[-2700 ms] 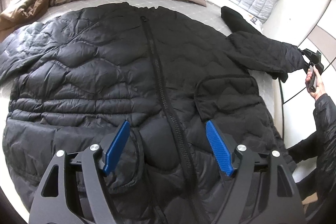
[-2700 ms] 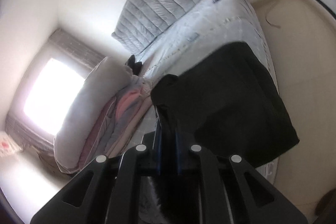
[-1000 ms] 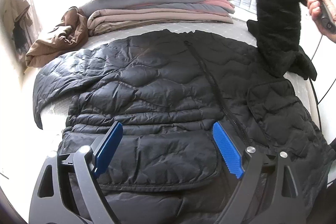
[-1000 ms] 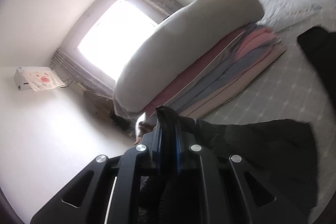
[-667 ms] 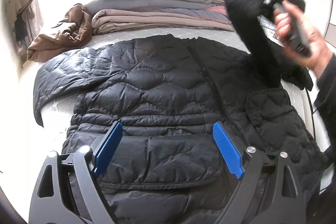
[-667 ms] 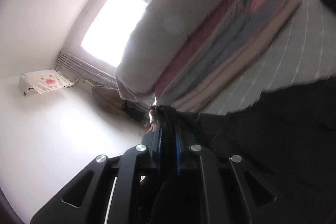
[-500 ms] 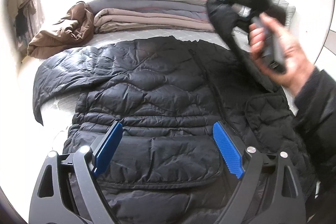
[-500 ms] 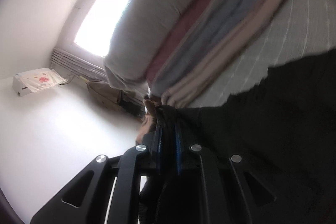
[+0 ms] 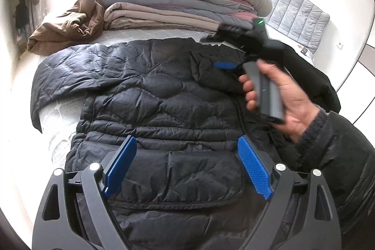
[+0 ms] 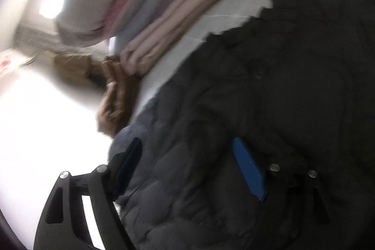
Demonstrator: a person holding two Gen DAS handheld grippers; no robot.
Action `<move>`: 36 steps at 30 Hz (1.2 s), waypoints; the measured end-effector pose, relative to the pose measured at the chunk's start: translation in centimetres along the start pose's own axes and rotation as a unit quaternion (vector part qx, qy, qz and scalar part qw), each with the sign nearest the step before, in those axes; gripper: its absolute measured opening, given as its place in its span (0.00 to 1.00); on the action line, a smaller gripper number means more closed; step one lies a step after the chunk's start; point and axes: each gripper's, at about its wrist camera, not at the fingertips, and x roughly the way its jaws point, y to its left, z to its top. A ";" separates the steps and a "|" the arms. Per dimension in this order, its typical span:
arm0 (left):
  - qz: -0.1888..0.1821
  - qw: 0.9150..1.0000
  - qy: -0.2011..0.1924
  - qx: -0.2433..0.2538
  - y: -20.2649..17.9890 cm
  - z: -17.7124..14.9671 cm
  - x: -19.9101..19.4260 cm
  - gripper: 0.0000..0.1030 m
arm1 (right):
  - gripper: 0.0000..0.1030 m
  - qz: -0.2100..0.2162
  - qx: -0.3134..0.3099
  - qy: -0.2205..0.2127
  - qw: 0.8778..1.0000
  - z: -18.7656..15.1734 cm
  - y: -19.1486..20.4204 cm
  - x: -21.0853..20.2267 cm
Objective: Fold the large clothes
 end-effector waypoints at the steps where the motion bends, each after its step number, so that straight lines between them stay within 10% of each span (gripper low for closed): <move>1: 0.000 1.000 0.000 0.000 0.0 0.0 0.0 0.82 | 0.76 0.007 -0.016 -0.027 0.999 0.5 0.6 -1.4; 5: -0.006 1.000 0.001 -0.007 0.2 0.1 0.0 0.82 | 0.87 0.010 -0.017 -0.080 0.997 2.2 -0.2 -4.4; 11: -0.009 1.000 0.006 -0.021 1.0 0.2 0.3 0.82 | 0.87 -0.089 0.025 -0.008 0.996 1.3 -5.3 -1.0; 14: -0.022 0.999 0.002 -0.043 2.9 0.8 -0.6 0.82 | 0.87 -0.116 -0.055 -0.024 0.991 0.4 -1.1 -2.0; 20: -0.052 0.983 -0.024 -0.176 14.6 2.4 -4.4 0.82 | 0.87 -0.146 -0.321 -0.008 0.936 -6.2 11.4 -0.2; 25: -0.150 0.914 -0.057 -0.373 28.9 -1.6 -3.2 0.83 | 0.87 -0.076 -0.342 0.013 0.937 -11.9 15.1 0.5; 33: -0.301 0.738 -0.100 -0.596 41.8 -10.0 9.3 0.83 | 0.87 -0.063 -0.302 0.039 0.950 -17.3 13.9 -2.5; 36: -0.316 0.692 -0.124 -0.637 43.8 -12.1 13.4 0.83 | 0.87 -0.075 -0.286 0.045 0.954 -17.7 12.7 -3.9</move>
